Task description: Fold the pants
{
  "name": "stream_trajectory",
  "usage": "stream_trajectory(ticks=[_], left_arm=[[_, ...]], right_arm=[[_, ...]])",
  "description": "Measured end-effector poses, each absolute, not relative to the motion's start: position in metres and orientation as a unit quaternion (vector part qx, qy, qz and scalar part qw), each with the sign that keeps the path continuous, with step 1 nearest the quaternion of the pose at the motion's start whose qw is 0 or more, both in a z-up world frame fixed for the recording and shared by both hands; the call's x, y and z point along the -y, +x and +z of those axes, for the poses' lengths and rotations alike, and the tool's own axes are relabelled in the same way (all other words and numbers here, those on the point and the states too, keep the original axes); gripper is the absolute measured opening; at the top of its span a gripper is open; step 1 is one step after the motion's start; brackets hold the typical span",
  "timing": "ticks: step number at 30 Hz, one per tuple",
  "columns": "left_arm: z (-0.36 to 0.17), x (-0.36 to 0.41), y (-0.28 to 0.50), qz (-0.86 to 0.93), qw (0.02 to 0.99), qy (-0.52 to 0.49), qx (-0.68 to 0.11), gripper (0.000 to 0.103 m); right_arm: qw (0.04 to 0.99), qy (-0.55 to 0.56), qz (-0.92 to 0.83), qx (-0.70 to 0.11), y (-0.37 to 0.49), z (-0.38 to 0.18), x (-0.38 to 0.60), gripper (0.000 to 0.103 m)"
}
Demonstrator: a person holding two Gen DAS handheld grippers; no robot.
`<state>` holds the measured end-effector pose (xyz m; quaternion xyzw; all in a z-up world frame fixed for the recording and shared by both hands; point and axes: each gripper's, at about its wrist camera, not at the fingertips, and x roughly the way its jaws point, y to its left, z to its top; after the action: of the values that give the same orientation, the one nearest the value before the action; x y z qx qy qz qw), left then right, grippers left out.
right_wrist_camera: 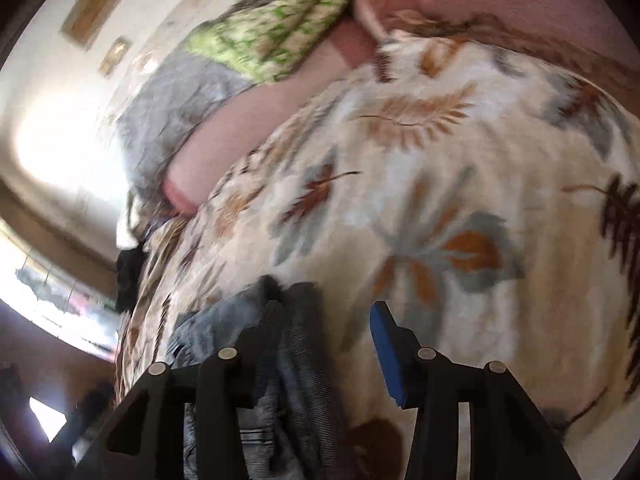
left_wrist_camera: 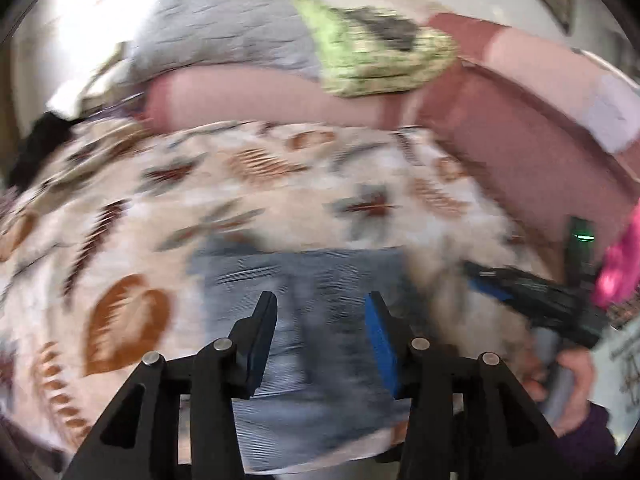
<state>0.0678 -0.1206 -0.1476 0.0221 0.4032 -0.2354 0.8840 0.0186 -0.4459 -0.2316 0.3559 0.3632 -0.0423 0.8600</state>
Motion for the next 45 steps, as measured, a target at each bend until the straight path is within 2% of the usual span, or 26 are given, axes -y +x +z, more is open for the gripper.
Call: stream_trajectory(ticks=[3,6,9,14,16,19,20,23,29,33,37,39,45], left_arm=[[-0.174,0.104,0.08,-0.18,0.876,0.059,-0.443,0.047],[-0.198,0.09,0.08,-0.165,0.866,0.056,-0.469,0.046],[-0.217,0.093,0.078,-0.158,0.861,0.066,-0.48,0.046],[-0.233,0.107,0.073,-0.159,0.86,0.11,-0.473,0.046],[-0.241,0.109,0.075,-0.16,0.856,0.121,-0.476,0.046],[-0.258,0.111,0.083,-0.167,0.846,0.13,-0.49,0.048],[-0.259,0.108,0.086,-0.166,0.843,0.111,-0.499,0.049],[-0.254,0.099,0.09,-0.167,0.835,0.08,-0.518,0.05],[-0.222,0.084,0.066,-0.168,0.852,0.058,-0.492,0.049],[-0.211,0.083,0.056,-0.169,0.864,0.055,-0.472,0.049],[-0.231,0.093,0.052,-0.169,0.847,0.076,-0.497,0.05],[-0.249,0.097,0.051,-0.158,0.834,0.104,-0.518,0.055],[-0.231,0.079,0.046,-0.153,0.84,0.089,-0.512,0.058]], right_arm=[[0.883,0.309,-0.005,-0.352,0.024,-0.219,0.416,0.049],[0.901,0.264,0.03,-0.343,0.031,-0.209,0.382,0.049],[0.912,0.22,0.053,-0.342,0.042,-0.203,0.352,0.049],[0.91,0.214,0.068,-0.348,0.081,-0.203,0.332,0.048],[0.903,0.209,0.067,-0.37,0.097,-0.21,0.327,0.048],[0.874,0.192,0.017,-0.446,0.126,-0.244,0.332,0.048],[0.854,0.227,0.013,-0.468,0.133,-0.261,0.343,0.05],[0.829,0.312,0.031,-0.463,0.131,-0.27,0.368,0.052],[0.88,0.255,0.02,-0.4,0.078,-0.233,0.365,0.054],[0.887,0.249,0.049,-0.386,0.047,-0.221,0.352,0.054],[0.863,0.265,0.051,-0.428,0.023,-0.24,0.334,0.054],[0.833,0.284,0.037,-0.474,0.021,-0.262,0.33,0.054],[0.822,0.328,0.01,-0.465,0.017,-0.267,0.334,0.054]])
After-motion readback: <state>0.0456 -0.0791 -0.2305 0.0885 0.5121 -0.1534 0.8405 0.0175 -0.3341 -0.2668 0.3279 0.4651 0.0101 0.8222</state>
